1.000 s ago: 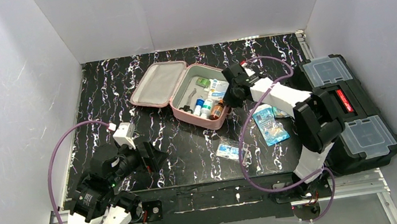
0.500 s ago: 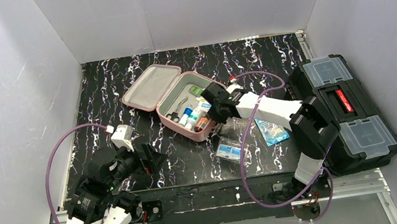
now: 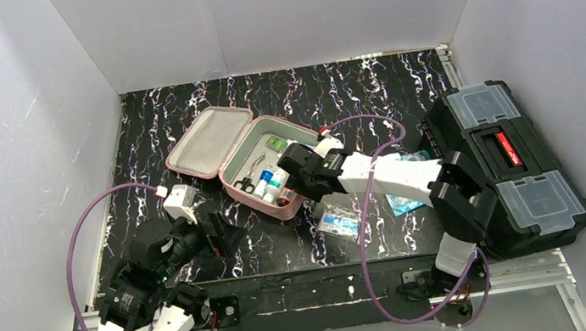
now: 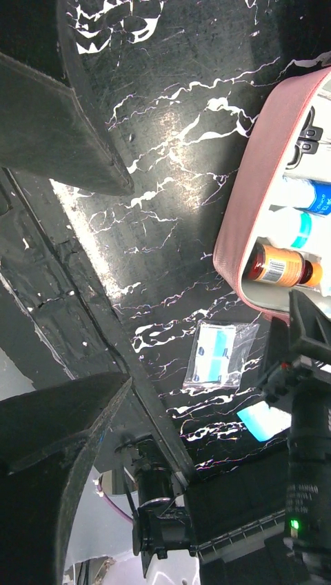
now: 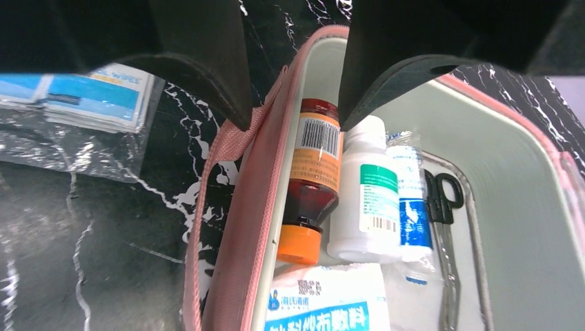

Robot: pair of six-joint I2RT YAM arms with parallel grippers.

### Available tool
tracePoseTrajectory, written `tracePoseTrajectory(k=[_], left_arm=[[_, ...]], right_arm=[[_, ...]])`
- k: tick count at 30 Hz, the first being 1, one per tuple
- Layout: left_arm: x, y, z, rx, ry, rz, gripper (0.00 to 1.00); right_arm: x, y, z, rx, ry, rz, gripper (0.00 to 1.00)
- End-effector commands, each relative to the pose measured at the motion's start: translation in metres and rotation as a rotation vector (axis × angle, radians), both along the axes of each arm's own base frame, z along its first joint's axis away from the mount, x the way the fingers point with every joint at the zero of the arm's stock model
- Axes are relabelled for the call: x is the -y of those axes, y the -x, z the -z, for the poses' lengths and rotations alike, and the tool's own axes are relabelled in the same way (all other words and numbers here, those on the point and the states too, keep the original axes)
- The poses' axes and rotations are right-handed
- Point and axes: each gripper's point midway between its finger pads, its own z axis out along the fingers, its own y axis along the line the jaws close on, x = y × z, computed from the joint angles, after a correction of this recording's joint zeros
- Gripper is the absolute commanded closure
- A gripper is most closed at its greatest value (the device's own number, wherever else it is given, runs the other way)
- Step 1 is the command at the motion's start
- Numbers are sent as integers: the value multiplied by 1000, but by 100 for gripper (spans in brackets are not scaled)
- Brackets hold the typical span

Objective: Organize the medicine kit

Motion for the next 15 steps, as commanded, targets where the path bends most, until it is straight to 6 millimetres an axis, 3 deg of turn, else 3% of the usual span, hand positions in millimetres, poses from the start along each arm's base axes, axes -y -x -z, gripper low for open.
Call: tracePoseTrajectory(k=[1,7,15], left_arm=[[1,1,2,-23,-7,5,1],[3,1,4,-36,-9,19,0],[6,0,8,-80,-20,29,0]], right_arm=[[30,-10,-50,148,26,21,41],[78,-5,-84,255,141,-112,36],[135,16,-100,281,340,-328,34]])
